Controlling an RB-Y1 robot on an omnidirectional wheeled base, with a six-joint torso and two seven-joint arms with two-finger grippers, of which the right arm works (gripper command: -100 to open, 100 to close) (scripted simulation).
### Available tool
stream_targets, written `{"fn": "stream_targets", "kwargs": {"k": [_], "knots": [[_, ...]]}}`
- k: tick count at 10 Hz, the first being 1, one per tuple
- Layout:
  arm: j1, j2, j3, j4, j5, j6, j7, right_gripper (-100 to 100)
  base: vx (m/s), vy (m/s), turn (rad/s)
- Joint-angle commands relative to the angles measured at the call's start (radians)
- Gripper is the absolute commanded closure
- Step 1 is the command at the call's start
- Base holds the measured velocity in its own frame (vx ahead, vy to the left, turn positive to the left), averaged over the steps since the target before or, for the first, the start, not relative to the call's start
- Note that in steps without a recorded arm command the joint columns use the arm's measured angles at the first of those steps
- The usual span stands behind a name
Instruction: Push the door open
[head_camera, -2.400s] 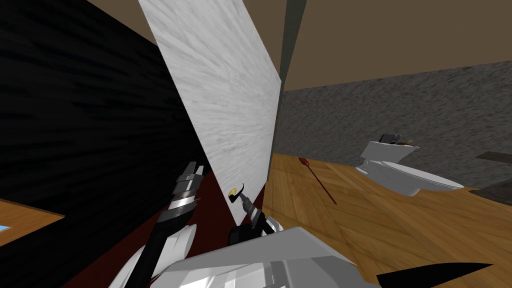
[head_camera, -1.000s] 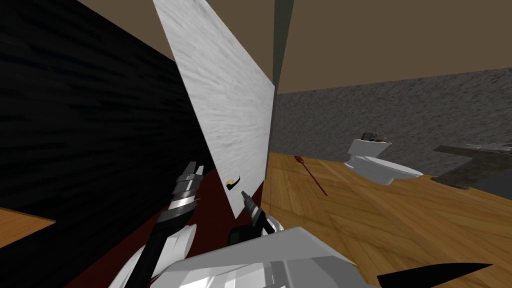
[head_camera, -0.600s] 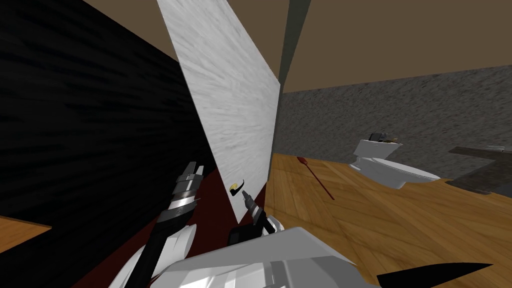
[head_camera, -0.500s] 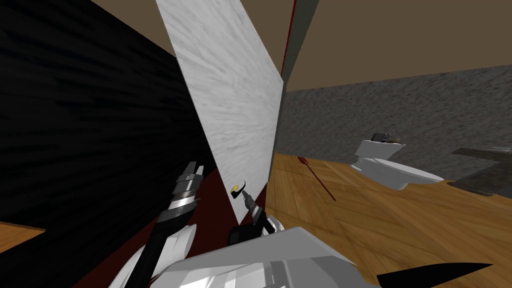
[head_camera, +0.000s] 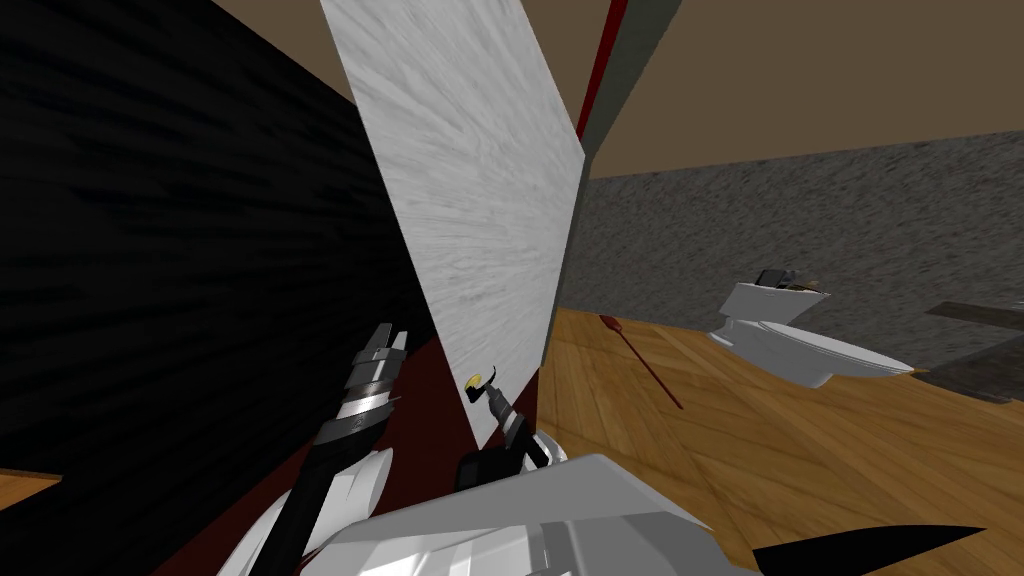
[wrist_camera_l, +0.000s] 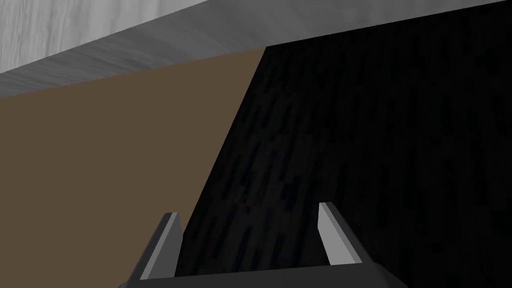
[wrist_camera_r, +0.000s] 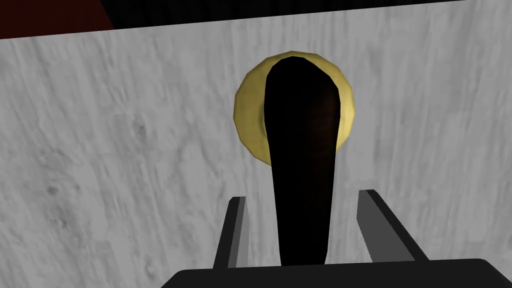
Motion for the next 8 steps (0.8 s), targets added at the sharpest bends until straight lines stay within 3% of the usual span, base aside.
{"fn": "stream_targets", "kwargs": {"k": [1,5,6,8], "knots": [[0.000,-0.001,0.000,0.000,0.000,0.000,0.000,100,-0.026,-0.027,-0.003],[0.000,-0.001,0.000,0.000,0.000,0.000,0.000,100,-0.010,-0.010,0.002],[0.005,-0.013,-0.009,-0.005,-0.004,0.003,0.003,-100,-0.163,-0.052,-0.118],[0.009,-0.009,-0.016,-0.009,-0.007,0.006,0.005,-100,-0.224,-0.094,-0.087]]}}
